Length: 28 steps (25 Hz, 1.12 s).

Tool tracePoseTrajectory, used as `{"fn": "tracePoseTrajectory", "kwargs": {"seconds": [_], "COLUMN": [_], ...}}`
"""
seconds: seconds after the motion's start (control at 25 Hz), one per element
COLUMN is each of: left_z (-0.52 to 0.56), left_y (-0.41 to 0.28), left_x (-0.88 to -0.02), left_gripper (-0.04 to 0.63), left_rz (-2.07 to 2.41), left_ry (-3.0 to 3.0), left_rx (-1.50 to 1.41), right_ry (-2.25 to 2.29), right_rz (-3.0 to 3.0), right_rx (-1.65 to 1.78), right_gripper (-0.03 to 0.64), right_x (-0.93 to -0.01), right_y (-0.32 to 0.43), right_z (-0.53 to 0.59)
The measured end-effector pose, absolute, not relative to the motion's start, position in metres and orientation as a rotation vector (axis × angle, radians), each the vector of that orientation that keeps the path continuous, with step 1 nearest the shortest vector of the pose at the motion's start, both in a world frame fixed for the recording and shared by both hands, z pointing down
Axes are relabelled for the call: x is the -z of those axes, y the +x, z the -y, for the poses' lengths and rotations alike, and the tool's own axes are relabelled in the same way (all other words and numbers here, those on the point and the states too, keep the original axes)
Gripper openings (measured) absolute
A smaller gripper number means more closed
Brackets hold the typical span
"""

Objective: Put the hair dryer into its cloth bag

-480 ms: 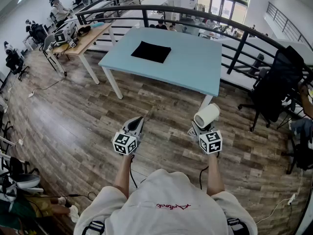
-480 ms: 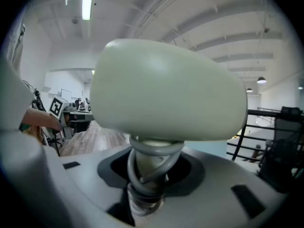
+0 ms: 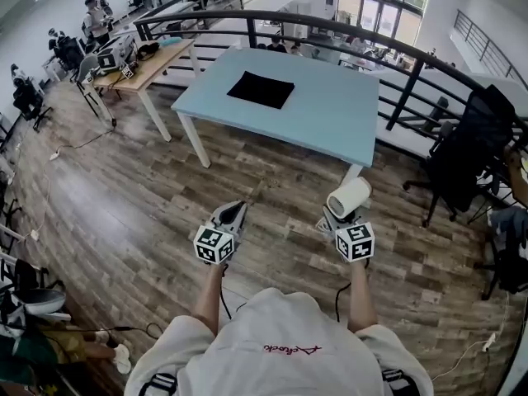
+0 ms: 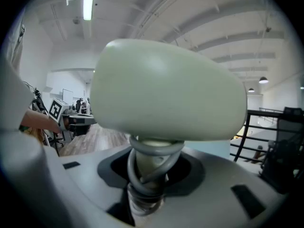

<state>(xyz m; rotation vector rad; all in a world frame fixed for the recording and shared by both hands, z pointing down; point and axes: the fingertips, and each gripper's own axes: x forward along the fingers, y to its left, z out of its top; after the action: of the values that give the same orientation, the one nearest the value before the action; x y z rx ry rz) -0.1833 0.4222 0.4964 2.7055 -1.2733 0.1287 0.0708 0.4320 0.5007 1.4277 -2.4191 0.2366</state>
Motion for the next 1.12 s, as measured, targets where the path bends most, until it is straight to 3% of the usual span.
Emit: {"fn": "tracePoseTrajectory", "kwargs": {"seconds": [1.12], "left_z": [-0.414], "left_y": [-0.244], "left_x": [-0.502], "left_gripper": [0.008], "left_rz": [1.219], "left_ry": [2.72], "left_rx": [-0.095], "right_ry": [1.452], "right_rz": [2.416], "right_rx": [-0.265], "right_gripper": [0.163], "right_x": [-0.505], "right_y": [0.003], "right_z": [-0.431]}}
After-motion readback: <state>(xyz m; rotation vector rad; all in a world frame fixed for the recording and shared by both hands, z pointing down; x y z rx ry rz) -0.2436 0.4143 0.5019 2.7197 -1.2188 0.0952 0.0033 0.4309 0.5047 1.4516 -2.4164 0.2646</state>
